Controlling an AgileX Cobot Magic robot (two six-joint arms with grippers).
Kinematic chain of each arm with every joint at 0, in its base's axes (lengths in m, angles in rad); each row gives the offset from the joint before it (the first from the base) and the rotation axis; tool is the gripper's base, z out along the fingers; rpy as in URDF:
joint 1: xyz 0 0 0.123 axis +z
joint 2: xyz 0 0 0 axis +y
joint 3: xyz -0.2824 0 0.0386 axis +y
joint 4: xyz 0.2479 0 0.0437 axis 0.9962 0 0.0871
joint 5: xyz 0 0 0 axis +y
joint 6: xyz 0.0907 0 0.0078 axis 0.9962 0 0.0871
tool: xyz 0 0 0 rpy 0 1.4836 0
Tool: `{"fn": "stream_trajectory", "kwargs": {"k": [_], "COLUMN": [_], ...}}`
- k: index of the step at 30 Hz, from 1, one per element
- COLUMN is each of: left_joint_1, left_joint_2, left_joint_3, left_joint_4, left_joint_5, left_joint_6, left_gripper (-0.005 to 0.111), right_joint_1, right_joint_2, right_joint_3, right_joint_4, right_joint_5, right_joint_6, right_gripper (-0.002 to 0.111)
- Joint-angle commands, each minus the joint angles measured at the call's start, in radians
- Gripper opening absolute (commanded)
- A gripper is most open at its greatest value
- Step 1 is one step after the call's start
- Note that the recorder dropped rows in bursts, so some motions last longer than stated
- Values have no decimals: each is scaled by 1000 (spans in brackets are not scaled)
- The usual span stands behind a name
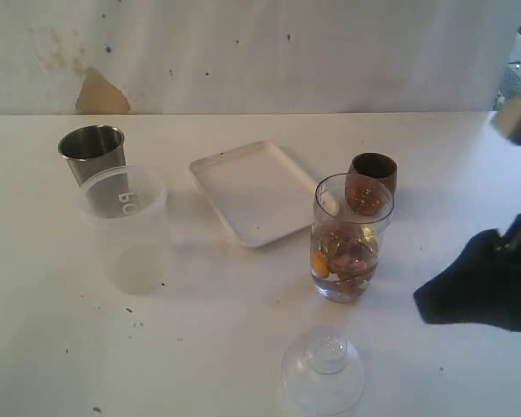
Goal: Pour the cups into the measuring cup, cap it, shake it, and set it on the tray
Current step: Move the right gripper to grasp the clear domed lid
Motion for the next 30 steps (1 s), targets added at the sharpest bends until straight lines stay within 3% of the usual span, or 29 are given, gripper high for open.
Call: {"fn": "stream_trajectory", "kwargs": {"k": [1,8,14,30], "left_joint_1": [-2,-2,-2,-2], "left_joint_2": [-5,-5,-5,-5], "left_joint_3": [4,4,4,4], "left_joint_4": [-7,-7,-7,-7], "left_joint_5": [2,2,2,2], "left_joint_6": [-4,-4,-4,-4], "left_gripper": [0,0,0,0], "right_joint_1": [163,430,557,596], "right_joint_2": [105,254,397,548], "right_joint_3": [-4,-2,-2,-73], "right_joint_4": [-8,-259,-360,-460], "right_joint_5": [-54,-242,-367,-438], "right_joint_6": [-41,225,343,470], "right_gripper": [62,62,62,62]}}
